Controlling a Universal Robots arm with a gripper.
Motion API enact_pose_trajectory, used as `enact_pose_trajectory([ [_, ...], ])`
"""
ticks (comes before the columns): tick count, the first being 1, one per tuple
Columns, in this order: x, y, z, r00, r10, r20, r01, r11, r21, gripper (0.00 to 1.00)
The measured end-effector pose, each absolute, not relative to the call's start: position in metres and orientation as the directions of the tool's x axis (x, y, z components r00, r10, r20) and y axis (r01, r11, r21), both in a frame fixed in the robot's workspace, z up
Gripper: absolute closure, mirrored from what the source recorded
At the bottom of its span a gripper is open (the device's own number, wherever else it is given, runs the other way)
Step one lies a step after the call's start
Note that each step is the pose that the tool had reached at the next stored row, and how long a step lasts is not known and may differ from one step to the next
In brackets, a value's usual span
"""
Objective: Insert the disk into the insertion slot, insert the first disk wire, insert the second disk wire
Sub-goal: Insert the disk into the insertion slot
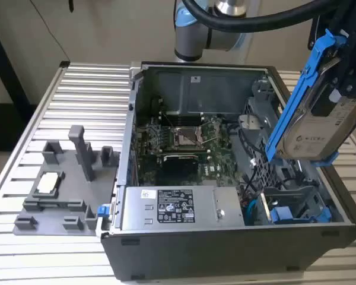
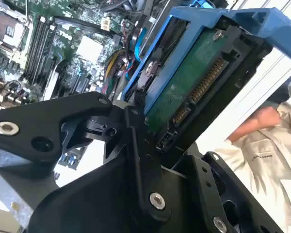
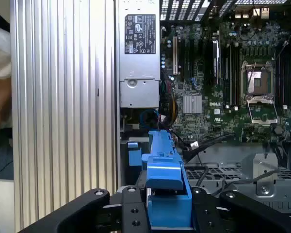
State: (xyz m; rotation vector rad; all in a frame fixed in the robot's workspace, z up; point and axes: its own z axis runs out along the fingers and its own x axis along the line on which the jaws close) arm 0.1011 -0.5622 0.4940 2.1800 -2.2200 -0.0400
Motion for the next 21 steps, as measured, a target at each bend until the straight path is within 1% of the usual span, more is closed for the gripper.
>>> enact_pose_trajectory([
  [21,0.1011,-0.5622,0.4878,-0.018,-1.000,0.003,-1.000,0.018,0.026,0.67],
])
